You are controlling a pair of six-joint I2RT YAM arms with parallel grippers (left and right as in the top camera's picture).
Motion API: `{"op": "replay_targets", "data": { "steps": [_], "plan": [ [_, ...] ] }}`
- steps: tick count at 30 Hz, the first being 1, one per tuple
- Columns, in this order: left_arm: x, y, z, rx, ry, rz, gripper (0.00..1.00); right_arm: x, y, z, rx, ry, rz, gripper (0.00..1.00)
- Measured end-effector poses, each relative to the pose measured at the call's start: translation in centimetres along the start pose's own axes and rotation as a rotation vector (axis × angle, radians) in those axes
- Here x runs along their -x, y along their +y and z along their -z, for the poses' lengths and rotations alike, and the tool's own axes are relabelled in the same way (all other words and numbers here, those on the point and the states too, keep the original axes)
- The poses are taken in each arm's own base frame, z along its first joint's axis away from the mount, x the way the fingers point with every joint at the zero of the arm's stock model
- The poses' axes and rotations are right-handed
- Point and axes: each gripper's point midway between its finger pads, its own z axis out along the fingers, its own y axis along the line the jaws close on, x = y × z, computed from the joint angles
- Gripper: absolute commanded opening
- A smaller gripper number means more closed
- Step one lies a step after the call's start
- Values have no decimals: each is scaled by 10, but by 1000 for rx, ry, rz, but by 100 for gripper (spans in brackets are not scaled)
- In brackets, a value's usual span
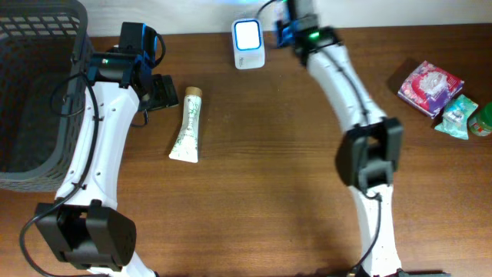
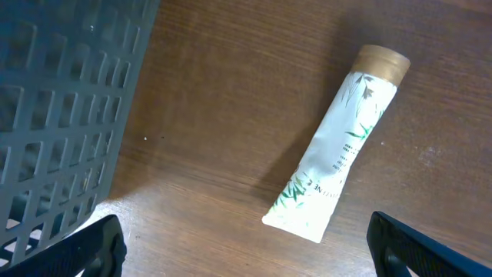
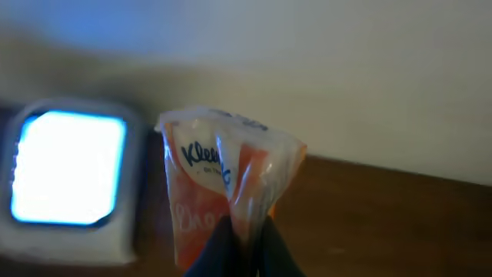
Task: Scan the item barcode
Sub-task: 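Hold the orange pack up to the white scanner, then carry the orange pack to the right edge and release it, then move the right gripper to the white-and-gold tube and grasp it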
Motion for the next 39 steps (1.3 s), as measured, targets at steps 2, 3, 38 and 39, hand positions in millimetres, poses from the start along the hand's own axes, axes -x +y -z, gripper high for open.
{"op": "replay_targets", "data": {
  "steps": [2,3,38,39],
  "plan": [
    [0,0,0,0,1,-1,99,-16,-132,37,-172,115,-200,4],
    [0,0,0,0,0,0,99,-34,-206,57,-281,161,-298,4],
    [0,0,0,0,-1,0,99,-66,47,146,604,465,-347,99],
    [0,0,0,0,-1,0,99,-66,47,146,604,464,-347,99]
  ]
}}
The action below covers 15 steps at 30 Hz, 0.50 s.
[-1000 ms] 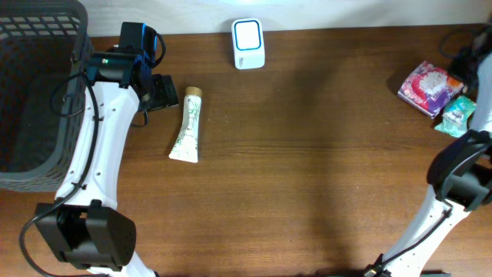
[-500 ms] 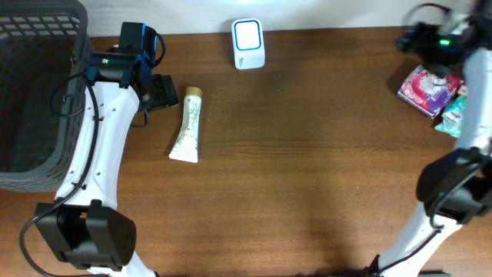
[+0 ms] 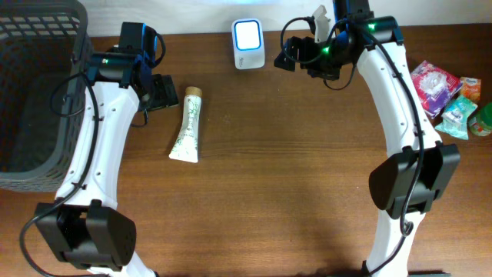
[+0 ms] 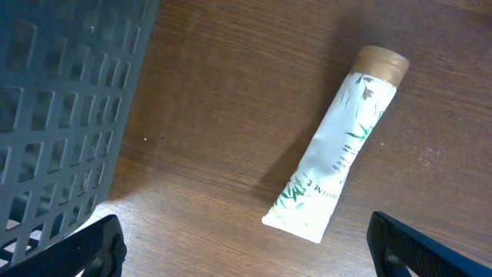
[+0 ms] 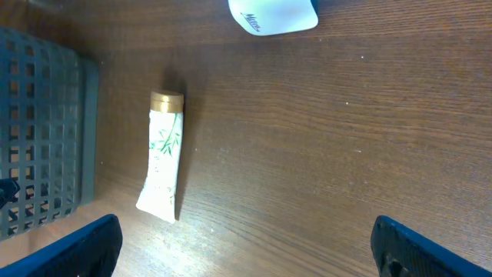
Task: Scan the item barcode
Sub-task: 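Move the right gripper to the white-and-gold tube and grasp it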
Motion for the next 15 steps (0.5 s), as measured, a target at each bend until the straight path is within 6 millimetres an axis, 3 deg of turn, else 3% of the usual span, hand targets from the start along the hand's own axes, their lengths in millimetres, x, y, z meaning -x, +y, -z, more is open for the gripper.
{"op": "replay_targets", "data": {
  "steps": [10,12,15],
  "plan": [
    [1,0,0,-2,-5,2,99,0,0,0,0,0,0,99],
    [3,-12,0,-66,-3,21,99,0,0,0,0,0,0,98],
    [9,-48,7,-267,-6,38,99,0,0,0,0,1,-1,99]
  ]
}}
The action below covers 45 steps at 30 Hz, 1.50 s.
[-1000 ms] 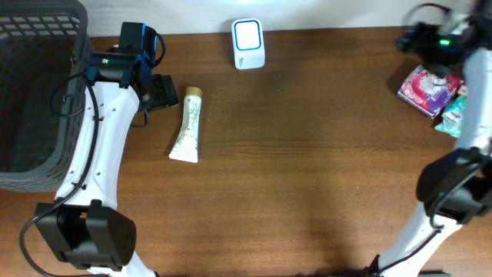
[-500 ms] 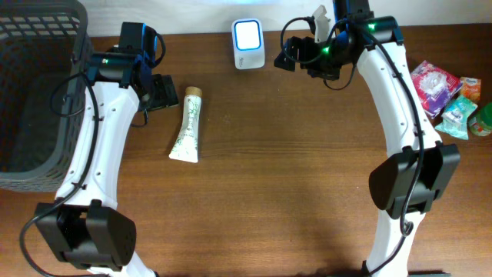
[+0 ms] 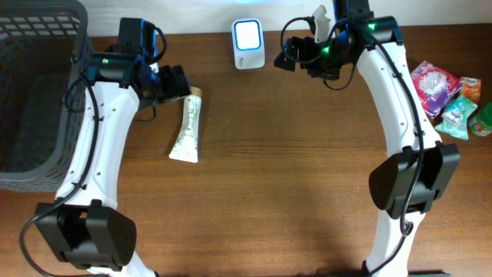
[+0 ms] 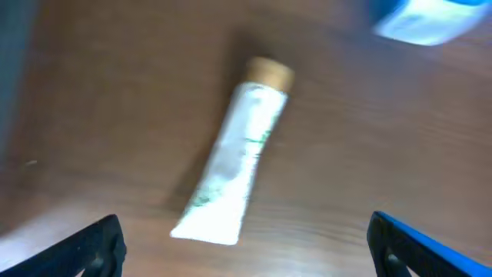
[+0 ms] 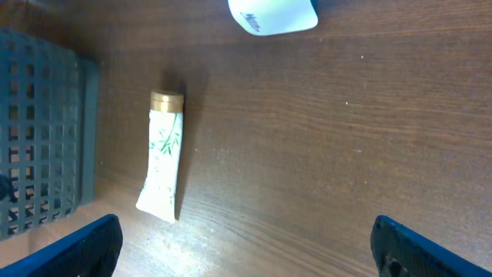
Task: Scan the item barcode
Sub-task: 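Move the right gripper to the white-and-gold tube and grasp it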
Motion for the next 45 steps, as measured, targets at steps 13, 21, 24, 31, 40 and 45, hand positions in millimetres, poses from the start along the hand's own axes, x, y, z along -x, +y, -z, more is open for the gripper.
{"op": "replay_targets", "data": {
  "steps": [13,21,24,31,40,45],
  "plan": [
    [-44,-32,-118,11,228,-314,37,0,0,0,0,0,0,99],
    [-48,-13,-164,121,250,-333,25,0,0,0,0,0,1,99],
    [-60,-20,-179,62,302,-321,14,0,0,0,0,1,0,99],
    [-96,-124,-173,-195,313,-344,23,0,0,0,0,0,0,99],
    [-80,-167,-113,-291,397,-231,96,0,0,0,0,0,0,99],
    [-29,-53,-106,88,321,-144,99,-1,-1,-1,-1,3,-1,99]
  ]
}}
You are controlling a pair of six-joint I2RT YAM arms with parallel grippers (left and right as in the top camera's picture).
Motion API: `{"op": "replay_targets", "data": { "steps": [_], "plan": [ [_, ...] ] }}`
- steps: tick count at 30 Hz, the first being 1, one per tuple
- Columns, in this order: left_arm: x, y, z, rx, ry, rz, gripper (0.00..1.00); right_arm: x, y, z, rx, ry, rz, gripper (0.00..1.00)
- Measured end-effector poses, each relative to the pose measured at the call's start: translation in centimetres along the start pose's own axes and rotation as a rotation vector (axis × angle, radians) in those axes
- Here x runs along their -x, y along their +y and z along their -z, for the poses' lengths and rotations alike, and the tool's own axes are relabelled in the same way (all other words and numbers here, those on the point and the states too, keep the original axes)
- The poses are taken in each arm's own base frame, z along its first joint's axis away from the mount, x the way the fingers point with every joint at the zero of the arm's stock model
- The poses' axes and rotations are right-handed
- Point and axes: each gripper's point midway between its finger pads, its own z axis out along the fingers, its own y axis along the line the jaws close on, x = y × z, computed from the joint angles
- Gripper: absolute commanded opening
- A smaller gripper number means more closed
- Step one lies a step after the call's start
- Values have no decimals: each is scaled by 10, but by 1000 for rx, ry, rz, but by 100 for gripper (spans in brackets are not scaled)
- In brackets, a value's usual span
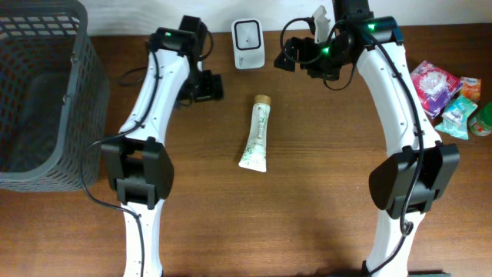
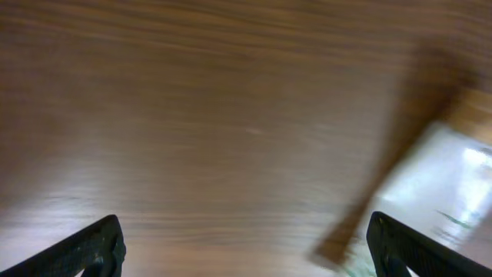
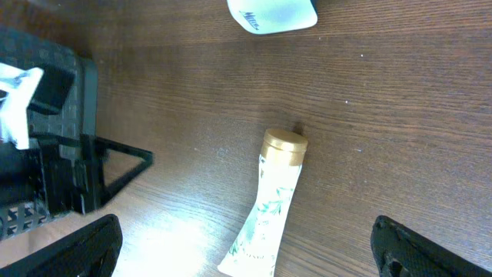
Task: Scan the item barcode
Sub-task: 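Move the right gripper to the white-and-gold tube and grasp it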
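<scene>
A white tube with green leaf print and a tan cap (image 1: 257,132) lies flat at the table's middle, cap pointing to the back. The white barcode scanner (image 1: 247,34) stands at the back edge. My left gripper (image 1: 204,84) hangs open to the upper left of the tube, holding nothing. Its blurred wrist view shows bare wood and the tube (image 2: 453,177) at the right edge. My right gripper (image 1: 292,58) is open and empty, right of the scanner. In its wrist view the tube (image 3: 270,201) lies below the scanner (image 3: 273,14).
A dark grid basket (image 1: 38,92) fills the left end of the table. A pink packet (image 1: 433,81), an orange packet (image 1: 470,89) and a teal packet (image 1: 459,116) lie at the right edge. The left arm (image 3: 61,165) shows at the left of the right wrist view.
The tube lay left of centre beside the left gripper; now it lies at the table's middle. The left arm has moved to the back near the scanner. The right arm has not moved.
First my right gripper was shut on a tissue packet in front of the scanner, and the left was open beside the tube. Then the right was open and empty. The left stood over the tube, and now the tube lies further right.
</scene>
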Motion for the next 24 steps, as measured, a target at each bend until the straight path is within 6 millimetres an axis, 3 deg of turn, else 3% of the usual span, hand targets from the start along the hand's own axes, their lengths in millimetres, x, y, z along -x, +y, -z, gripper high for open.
{"op": "replay_targets", "data": {
  "steps": [5,8,9,11,13,15,18,21,23,24],
  "plan": [
    [0,53,-3,149,24,55,99,-2,3,0,15,10,-28,99],
    [-13,71,-18,226,76,56,99,2,10,0,58,0,-71,100],
    [-16,74,-21,236,88,55,99,2,10,0,59,1,-81,92],
    [-19,80,-28,248,105,62,99,-10,9,-6,21,37,-94,93],
    [-18,86,-29,251,105,74,99,-43,2,-36,-139,115,-98,91],
    [-18,88,-30,251,106,79,99,-76,-1,-74,-266,160,-92,79],
    [-18,87,-30,251,106,78,99,-109,-8,-115,-393,151,-108,72],
    [-17,87,-30,251,104,79,99,-106,-14,-134,-410,81,-111,59],
    [-17,87,-30,250,103,78,99,-115,-21,-140,-426,86,-116,51],
    [-17,87,-30,250,103,79,99,-118,-22,-142,-433,92,-115,42]
  ]
}}
